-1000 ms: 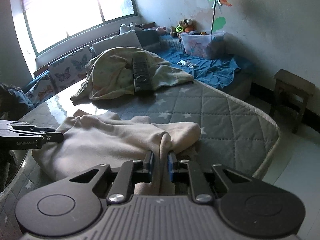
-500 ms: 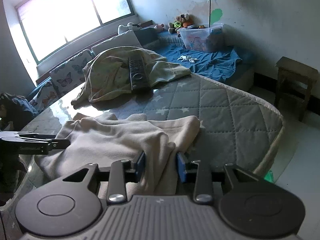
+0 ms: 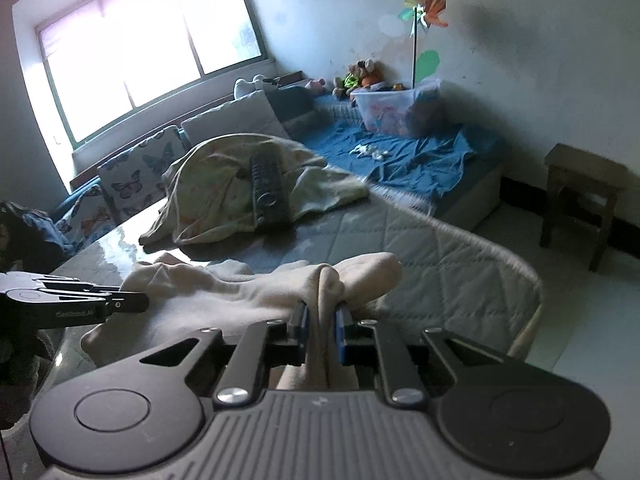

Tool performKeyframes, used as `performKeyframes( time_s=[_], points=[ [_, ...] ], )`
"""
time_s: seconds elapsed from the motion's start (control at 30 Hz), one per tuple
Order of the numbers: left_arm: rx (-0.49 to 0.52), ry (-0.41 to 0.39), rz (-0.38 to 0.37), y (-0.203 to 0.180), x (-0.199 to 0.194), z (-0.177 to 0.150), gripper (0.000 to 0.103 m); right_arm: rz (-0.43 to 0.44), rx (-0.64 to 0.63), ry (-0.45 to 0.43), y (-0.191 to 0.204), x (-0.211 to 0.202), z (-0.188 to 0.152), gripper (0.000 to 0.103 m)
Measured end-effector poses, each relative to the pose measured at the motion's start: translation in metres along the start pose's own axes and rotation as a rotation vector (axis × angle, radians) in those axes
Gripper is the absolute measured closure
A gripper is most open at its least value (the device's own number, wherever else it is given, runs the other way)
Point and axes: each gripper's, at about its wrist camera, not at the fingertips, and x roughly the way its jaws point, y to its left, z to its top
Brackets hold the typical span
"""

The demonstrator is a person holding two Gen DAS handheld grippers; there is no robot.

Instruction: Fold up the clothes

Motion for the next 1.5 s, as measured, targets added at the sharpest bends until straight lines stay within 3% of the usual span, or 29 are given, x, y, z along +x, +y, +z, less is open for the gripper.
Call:
performKeyframes(
  time_s=[0.73,1.03,1.17,1.23,1.33,1.5],
  points=[
    [-0.021,-0.051,-0.047,-0.037,0.013,0.034,0.088,-0.13,-0.038,-0.076,-0.021,0.006,0.039,0.091],
    [-0.015,-0.02,-0.022,-0.039,0.024,0.026,0.083,-0.187,-0.016,-0.014,-0.033,0.024,0.029,0.09],
    [-0.006,-0.012,-0.016,-0.039,0.022,0.025,0.082,-0.213,-0.005,-0.005,-0.035,0.027,0.026,0.082],
    [-0.008,-0.008,-0.011,-0.038,0.022,0.024,0.078,-0.219,-0.009,-0.007,-0.036,0.025,0.026,0.081],
    [-0.011,-0.006,-0.008,-0.038,0.019,0.024,0.062,-0.217,-0.012,-0.013,-0.035,0.021,0.027,0.078],
    [0.005,-0.007,-0.013,-0.042,0.013,0.021,0.045,-0.194,-0.01,-0.007,-0.033,0.014,0.025,0.062]
  ],
)
